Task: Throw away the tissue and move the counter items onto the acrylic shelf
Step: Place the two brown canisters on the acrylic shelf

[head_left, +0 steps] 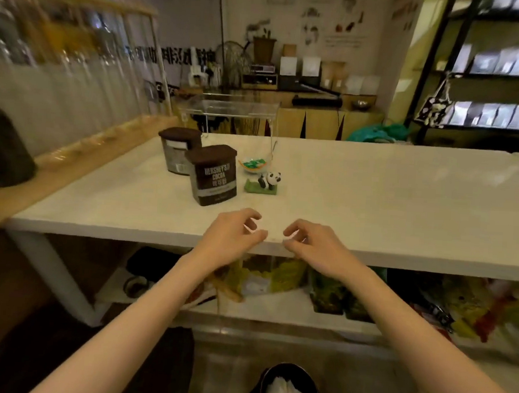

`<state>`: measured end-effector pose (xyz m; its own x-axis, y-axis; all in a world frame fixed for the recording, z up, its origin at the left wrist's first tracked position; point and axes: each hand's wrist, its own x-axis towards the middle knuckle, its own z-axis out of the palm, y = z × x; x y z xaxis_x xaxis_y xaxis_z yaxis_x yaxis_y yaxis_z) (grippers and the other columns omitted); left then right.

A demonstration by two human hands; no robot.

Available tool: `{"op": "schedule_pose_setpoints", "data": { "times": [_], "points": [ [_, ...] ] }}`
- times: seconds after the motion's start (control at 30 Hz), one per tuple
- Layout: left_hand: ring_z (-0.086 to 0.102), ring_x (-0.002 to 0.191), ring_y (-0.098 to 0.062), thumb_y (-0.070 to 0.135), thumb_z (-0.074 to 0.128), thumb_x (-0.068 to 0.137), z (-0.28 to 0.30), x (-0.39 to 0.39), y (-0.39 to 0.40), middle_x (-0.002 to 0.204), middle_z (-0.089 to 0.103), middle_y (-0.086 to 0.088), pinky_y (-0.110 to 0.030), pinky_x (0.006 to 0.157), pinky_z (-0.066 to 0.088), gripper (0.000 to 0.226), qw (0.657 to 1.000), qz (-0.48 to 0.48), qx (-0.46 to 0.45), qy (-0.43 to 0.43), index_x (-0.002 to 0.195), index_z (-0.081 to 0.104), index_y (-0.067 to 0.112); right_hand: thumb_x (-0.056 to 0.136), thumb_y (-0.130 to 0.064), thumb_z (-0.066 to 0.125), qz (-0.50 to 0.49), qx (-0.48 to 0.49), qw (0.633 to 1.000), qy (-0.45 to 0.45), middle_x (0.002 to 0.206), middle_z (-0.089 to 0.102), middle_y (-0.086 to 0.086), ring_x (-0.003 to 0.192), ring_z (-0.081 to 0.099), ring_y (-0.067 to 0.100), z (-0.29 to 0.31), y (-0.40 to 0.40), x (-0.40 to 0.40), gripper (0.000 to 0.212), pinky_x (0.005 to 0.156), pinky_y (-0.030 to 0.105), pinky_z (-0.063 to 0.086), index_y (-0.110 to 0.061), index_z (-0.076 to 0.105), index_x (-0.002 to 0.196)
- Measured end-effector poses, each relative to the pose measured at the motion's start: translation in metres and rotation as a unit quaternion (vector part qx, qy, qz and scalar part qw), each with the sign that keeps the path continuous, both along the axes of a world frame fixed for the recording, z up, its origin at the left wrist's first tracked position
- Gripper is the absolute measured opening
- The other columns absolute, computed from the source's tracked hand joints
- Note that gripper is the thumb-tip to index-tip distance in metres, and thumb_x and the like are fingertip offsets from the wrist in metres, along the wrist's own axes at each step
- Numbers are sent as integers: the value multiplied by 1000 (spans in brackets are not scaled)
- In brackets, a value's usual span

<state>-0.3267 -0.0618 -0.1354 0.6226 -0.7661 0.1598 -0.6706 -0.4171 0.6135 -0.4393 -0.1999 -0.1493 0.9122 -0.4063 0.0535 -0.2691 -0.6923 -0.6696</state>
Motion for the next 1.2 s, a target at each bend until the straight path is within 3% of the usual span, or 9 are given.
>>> {"op": "schedule_pose_setpoints", "data": {
  "times": [0.23, 0.37, 0.57, 0.7, 0.83, 1.03, 1.13, 1.2],
  "points": [
    [51, 117, -21, 32, 62, 81, 6, 62, 18, 131, 51, -9, -35, 96, 44, 58, 983, 128, -102, -80, 131, 40, 14, 86, -28, 55, 16, -38, 999, -24, 109, 66, 10, 94, 62, 22, 25, -4, 91, 34, 85, 36, 49, -14, 55, 117],
    [45, 122, -22, 29, 68, 76, 0, 101, 22, 138, 43, -7, -35, 97, 42, 70, 977, 170, -124, -42, 134, 32, 16, 86, -26, 58, 20, -23, 999, -22, 121, 61, 11, 109, 56, 23, 27, -7, 137, 46, 94, 34, 44, -13, 46, 128],
    [35, 132, -26, 28, 76, 67, -11, 152, 9, 148, 30, -11, -40, 107, 36, 96, 978, 181, -72, 74, 141, 17, 15, 83, -28, 61, 47, 13, 999, 5, 131, 54, 12, 110, 59, 24, 22, -16, 186, 65, 96, 39, 48, -19, 30, 140],
    [41, 129, -23, 19, 78, 65, -12, 175, 7, 142, 43, -6, -39, 103, 40, 85, 983, 122, -72, 114, 135, 30, 17, 80, -21, 67, 76, 64, 995, -10, 131, 55, 9, 111, 57, 23, 25, -19, 199, 66, 95, 37, 50, -18, 34, 137],
    [53, 113, -17, 19, 81, 62, -11, 191, 9, 129, 54, -1, -29, 88, 47, 78, 983, 76, -80, 145, 128, 40, 20, 79, -24, 68, 83, 57, 994, -29, 120, 57, 1, 101, 56, 17, 28, -27, 205, 58, 89, 34, 51, -15, 43, 131],
    [59, 95, -11, 22, 84, 56, -4, 204, 11, 105, 59, 6, -22, 75, 51, 73, 988, 56, -77, 125, 120, 50, 19, 73, -24, 74, 93, 49, 994, -40, 115, 67, 9, 87, 64, 14, 32, -37, 219, 53, 77, 25, 54, -11, 55, 120],
    [61, 88, -5, 25, 84, 55, 5, 211, 12, 104, 64, 4, -21, 75, 52, 72, 986, 49, -96, 125, 119, 53, 19, 74, -24, 72, 91, 75, 992, -40, 107, 70, 9, 88, 67, 16, 41, -43, 229, 45, 83, 34, 57, -11, 60, 115],
    [64, 93, -12, 27, 84, 54, 13, 214, 12, 105, 66, 2, -28, 81, 54, 72, 984, 58, -115, 124, 119, 55, 19, 74, -25, 72, 89, 86, 991, -47, 101, 72, 6, 93, 68, 19, 51, -45, 236, 44, 86, 39, 56, -12, 60, 114]
  ]
}}
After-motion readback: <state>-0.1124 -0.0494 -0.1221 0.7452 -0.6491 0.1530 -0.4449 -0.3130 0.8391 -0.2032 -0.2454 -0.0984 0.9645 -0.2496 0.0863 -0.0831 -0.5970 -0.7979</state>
